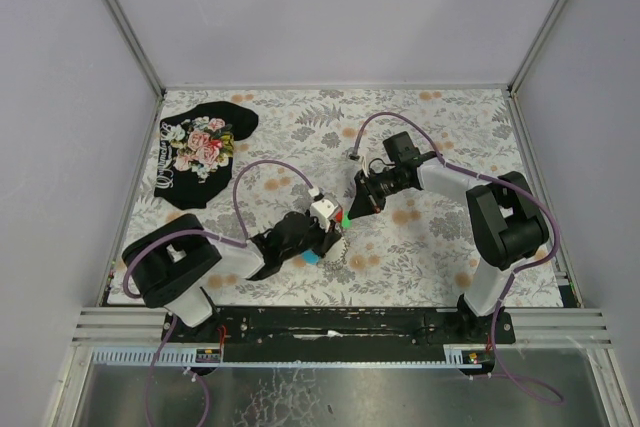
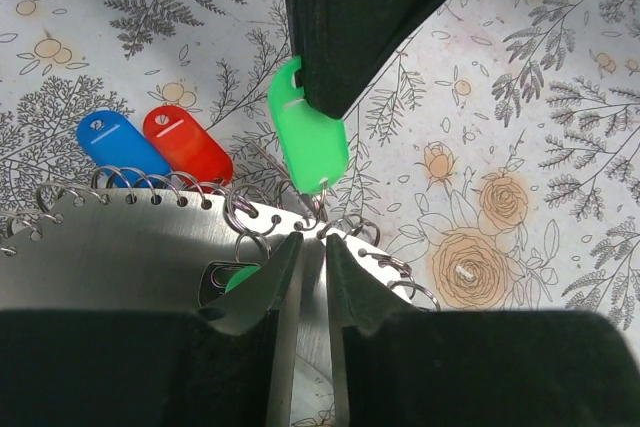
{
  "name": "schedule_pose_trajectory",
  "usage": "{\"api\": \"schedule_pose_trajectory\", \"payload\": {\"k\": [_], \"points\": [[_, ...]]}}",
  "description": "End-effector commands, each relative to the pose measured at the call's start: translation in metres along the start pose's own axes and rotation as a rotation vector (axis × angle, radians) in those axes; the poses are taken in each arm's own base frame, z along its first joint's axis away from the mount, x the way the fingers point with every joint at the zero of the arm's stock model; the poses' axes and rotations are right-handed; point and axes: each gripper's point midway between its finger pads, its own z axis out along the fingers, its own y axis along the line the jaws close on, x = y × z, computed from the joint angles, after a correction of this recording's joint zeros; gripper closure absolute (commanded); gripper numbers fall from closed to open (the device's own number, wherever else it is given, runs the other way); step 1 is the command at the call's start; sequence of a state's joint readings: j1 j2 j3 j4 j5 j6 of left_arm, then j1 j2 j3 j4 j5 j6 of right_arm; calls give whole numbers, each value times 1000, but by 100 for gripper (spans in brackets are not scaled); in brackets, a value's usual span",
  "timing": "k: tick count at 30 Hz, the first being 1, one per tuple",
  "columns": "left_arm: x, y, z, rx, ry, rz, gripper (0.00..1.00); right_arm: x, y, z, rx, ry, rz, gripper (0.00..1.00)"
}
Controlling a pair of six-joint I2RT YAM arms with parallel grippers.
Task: Remove the keys from the keyring
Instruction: Remove the key from the keyring.
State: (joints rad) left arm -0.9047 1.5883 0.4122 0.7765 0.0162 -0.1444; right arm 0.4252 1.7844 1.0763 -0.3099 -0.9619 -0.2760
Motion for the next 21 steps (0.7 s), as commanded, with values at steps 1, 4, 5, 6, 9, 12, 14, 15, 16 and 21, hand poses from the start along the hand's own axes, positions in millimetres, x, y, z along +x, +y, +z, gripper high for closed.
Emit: {"api": "schedule_pose_trajectory", "payload": {"k": [1,4,5,6,9,12,14,15,16,21], "points": [[-20,-2,6,-13,-86,4,86,-16,-1,-6,9,-29,-11,100],[-21,1,7,-34,-89,8,86,-17,-3,-8,16,-35,-8,100],[-21,2,7,-42,-90,9,86,-17,-2,-8,13,-36,-6,100],[-22,3,7,-48,-96,8,86,-18,-2,-8,10,-38,-6,100],[-23,2,8,-56,-103,11,86,-19,0,-9,3,-43,-5,100],[-23,-2,8,-60,-105,16,86,-19,0,-9,-2,-44,-3,100],[-23,-4,8,-63,-105,20,86,-19,1,-8,-4,-45,-2,100],[-22,-5,8,-69,-105,21,86,-19,1,-8,-7,-46,0,100],[-22,-5,8,-75,-107,24,85,-20,2,-9,-8,-48,-1,100],[-21,0,9,-147,-104,41,85,-20,3,-9,-15,-51,-1,100]]}}
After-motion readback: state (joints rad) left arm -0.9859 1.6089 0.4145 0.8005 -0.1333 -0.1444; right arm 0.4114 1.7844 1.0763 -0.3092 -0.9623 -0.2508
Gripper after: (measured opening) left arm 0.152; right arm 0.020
